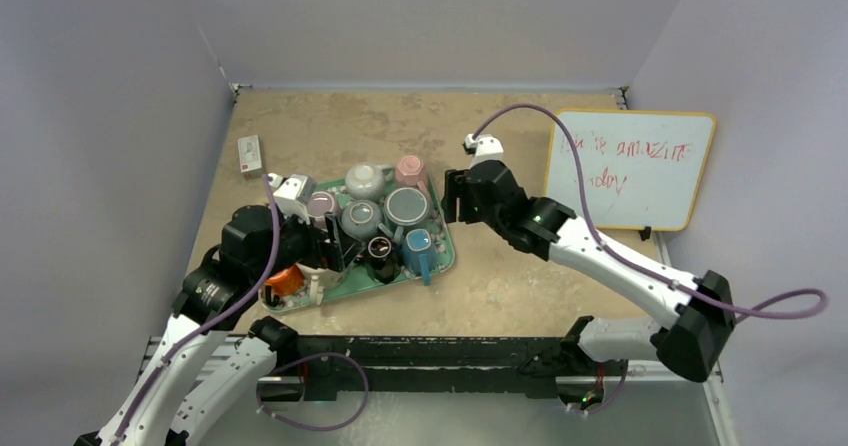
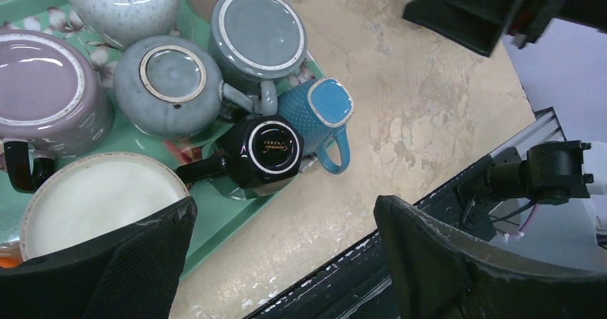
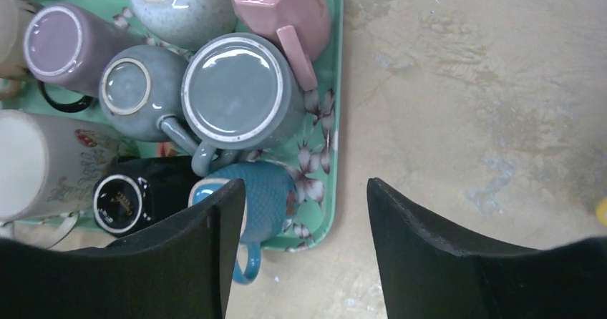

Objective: Turn the mug right side up
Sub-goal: Turn over the cup on the tray.

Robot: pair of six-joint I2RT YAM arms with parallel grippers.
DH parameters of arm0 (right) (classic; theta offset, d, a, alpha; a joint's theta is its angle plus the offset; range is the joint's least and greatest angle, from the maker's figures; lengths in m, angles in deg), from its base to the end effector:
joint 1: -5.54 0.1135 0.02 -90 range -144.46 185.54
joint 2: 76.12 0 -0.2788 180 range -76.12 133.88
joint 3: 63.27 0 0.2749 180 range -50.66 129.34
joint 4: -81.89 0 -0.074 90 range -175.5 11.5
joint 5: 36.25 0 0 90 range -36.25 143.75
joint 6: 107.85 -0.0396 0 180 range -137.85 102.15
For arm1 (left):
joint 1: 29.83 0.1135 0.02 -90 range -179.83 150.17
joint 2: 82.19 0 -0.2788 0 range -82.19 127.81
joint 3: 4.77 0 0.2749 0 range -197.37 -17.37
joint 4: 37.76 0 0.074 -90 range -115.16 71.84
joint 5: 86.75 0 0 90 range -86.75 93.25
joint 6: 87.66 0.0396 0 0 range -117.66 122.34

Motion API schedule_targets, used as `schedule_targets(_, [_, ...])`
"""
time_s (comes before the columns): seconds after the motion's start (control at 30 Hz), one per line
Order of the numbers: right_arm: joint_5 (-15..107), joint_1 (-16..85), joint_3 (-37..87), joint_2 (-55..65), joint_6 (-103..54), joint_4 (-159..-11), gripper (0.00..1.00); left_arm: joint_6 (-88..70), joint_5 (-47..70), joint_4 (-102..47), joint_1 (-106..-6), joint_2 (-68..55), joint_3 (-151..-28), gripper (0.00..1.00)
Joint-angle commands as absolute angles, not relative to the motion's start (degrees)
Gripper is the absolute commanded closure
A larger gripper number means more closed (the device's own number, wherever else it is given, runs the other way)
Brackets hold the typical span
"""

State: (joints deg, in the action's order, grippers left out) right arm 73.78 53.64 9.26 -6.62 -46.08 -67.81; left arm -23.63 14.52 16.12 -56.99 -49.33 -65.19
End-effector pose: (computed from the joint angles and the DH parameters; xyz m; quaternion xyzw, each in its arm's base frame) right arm 0.2076 0.2111 0.3382 -0.0559 0.8439 0.2000 0.4947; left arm 0.1127 -0.0665 0.3419 0.0606 0.8448 -0.3094 0.4323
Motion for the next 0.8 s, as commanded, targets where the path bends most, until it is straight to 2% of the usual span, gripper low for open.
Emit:
schedule_targets(0.0, [75.89, 53.97, 12.70, -2.39, -41.05, -74.06, 0.38, -23.42, 13.45, 14.51, -57.30, -50.16, -65.70, 0.06])
schedule_targets(0.1, [75.50, 53.89, 13.14, 0.91, -38.31, -78.94, 0.44, -23.41, 13.45, 14.58, -57.26, -49.73, -65.79, 0.06])
schedule_targets(0.33, [69.45, 51.90, 18.12, 11.20, -34.00, -83.92, 0.48, -23.52, 13.91, 14.60, -57.30, -49.65, -65.66, 0.06])
schedule_targets(0.5, [66.55, 49.12, 25.05, 18.70, -33.12, -80.73, 0.51, -23.67, 14.17, 14.47, -57.31, -49.96, -65.49, 0.07])
schedule_targets(0.77, [62.15, 46.94, 26.52, 23.55, -31.39, -81.38, 0.55, -23.84, 14.13, 14.48, -57.26, -50.02, -65.48, 0.07])
